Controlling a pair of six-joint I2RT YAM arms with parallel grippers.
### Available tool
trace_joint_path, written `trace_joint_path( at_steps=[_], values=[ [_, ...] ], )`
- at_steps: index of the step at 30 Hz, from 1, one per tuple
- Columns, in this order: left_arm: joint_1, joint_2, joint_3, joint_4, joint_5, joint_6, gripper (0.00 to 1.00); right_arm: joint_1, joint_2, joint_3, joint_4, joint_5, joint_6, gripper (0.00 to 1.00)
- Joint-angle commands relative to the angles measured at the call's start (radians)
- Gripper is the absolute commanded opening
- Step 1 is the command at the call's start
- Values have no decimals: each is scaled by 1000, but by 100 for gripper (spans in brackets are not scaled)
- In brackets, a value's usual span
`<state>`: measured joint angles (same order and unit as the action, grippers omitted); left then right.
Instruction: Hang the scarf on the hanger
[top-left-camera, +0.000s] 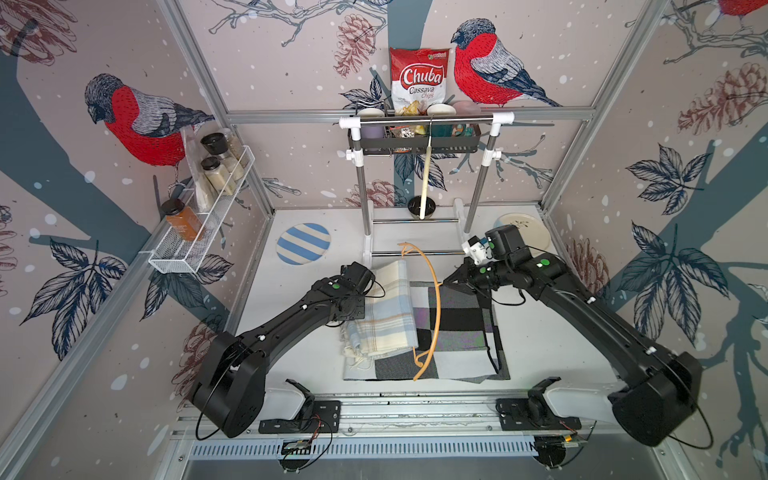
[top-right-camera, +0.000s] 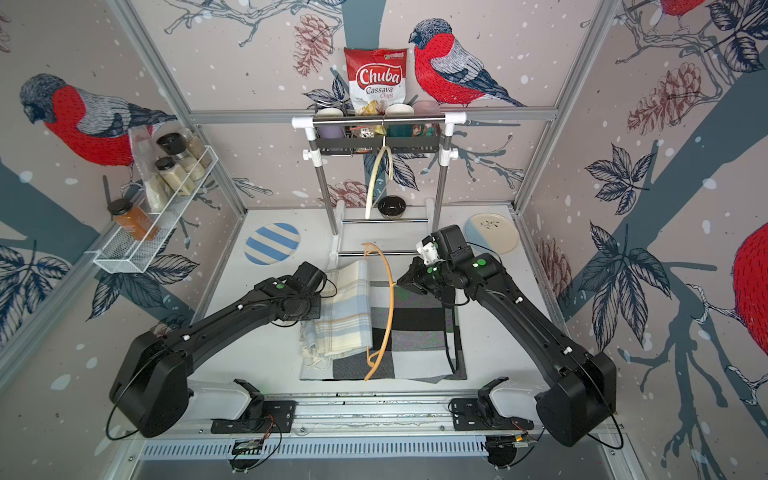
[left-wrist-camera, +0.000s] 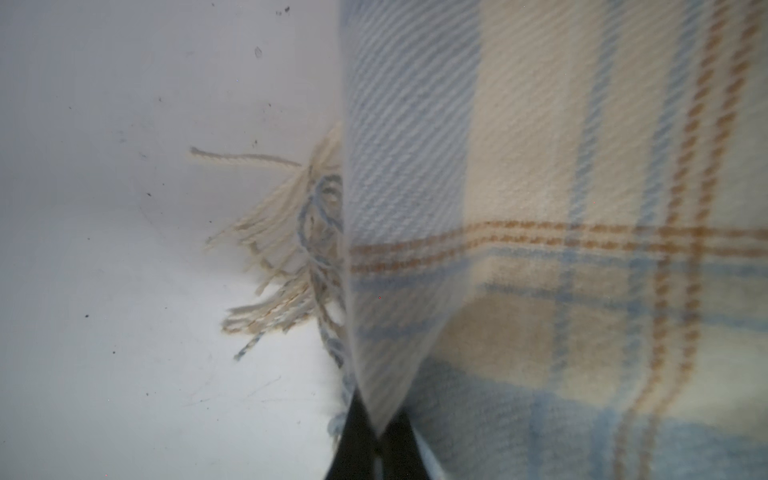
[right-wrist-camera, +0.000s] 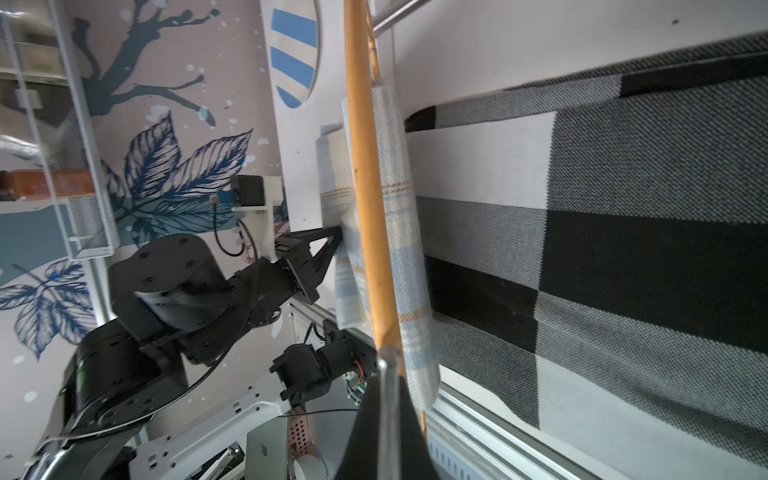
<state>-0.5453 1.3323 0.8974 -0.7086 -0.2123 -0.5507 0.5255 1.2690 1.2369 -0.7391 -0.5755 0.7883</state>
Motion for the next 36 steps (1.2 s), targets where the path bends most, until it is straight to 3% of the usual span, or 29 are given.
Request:
trace_joint_path(
  at_steps=[1, 8, 15, 26, 28, 33, 36],
  values=[
    [8, -53, 26, -3, 47, 0, 0, 9, -40, 90, -99, 5, 32, 0],
    [7, -183, 57, 43, 232, -37, 0, 13, -84, 269, -224, -5, 68, 0],
    [0, -188, -24, 320, 491, -190, 0, 15, -79, 431, -340, 15, 66, 0],
    [-111, -75, -58, 587, 564, -321, 0, 12, -65, 563, -477, 31, 58, 0],
    [-125, -55, -54, 592, 556, -320, 6, 14, -64, 596, -506, 47, 58, 0],
    [-129, -47, -74, 599, 559, -314, 50, 14, -43, 681, -581, 51, 42, 0],
    [-128, -82, -69, 523, 507, -269, 61, 13, -21, 752, -631, 56, 26, 0]
  ],
)
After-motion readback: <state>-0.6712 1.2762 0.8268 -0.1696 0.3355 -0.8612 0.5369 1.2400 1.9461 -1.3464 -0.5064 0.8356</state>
